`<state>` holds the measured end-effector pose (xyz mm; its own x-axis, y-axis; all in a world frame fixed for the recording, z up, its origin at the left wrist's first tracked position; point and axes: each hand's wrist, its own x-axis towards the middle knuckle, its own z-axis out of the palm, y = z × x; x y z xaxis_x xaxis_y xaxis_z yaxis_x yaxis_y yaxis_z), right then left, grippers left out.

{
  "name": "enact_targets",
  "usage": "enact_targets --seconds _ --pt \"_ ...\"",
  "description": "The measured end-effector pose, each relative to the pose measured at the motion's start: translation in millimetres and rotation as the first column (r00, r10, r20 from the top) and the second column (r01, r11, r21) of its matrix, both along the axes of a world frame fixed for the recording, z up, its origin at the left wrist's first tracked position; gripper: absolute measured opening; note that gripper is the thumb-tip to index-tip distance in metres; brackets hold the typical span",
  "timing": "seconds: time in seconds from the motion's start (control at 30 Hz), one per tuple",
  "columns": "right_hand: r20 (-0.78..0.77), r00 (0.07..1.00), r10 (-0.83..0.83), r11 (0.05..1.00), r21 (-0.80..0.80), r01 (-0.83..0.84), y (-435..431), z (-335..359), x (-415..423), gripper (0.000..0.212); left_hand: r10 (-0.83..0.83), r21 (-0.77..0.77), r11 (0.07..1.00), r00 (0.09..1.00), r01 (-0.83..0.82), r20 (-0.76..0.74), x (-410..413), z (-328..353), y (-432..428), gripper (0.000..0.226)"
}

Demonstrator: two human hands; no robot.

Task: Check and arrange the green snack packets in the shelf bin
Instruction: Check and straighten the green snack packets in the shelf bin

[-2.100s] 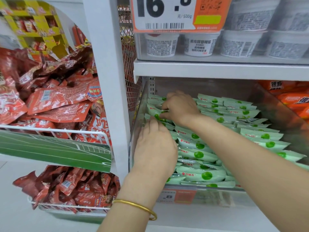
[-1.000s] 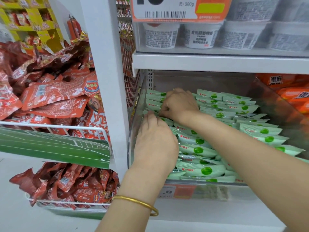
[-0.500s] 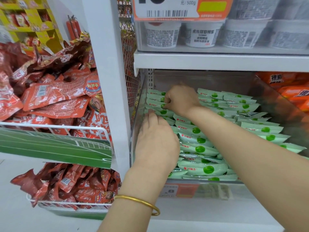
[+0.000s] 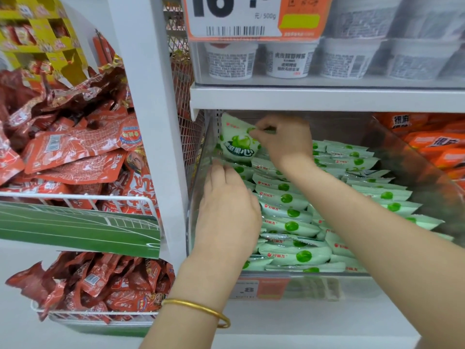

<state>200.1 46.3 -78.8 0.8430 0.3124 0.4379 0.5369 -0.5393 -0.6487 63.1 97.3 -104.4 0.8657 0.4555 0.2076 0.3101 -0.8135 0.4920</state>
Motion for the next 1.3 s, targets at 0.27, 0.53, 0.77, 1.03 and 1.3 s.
enact_targets --seconds 0.27,0.53,0.77,1.03,1.3 --pt "-0.518 0.824 0.228 0.784 0.600 0.160 -71 1 -21 0.009 -0.007 -0.130 0.990 0.951 0.049 0.309 -8 11 0 0.048" --pt "-0.508 0.709 0.489 0.816 0.553 -0.167 -122 2 -50 0.013 -0.161 -0.505 0.792 0.915 0.342 0.369 -24 21 -19 0.047" --pt "-0.430 0.776 0.461 0.763 0.639 -0.099 -124 -8 -52 0.010 -0.368 -0.516 0.658 0.832 0.548 0.415 -25 14 -26 0.068" --pt "-0.416 0.734 0.537 0.738 0.654 -0.170 -123 -8 -60 0.024 -0.336 -0.549 0.621 0.823 0.559 0.458 -21 7 -26 0.061" --pt "-0.357 0.804 0.476 0.737 0.661 -0.142 -123 -11 -59 0.006 -0.387 -0.564 0.572 0.802 0.596 0.455 -23 10 -32 0.074"
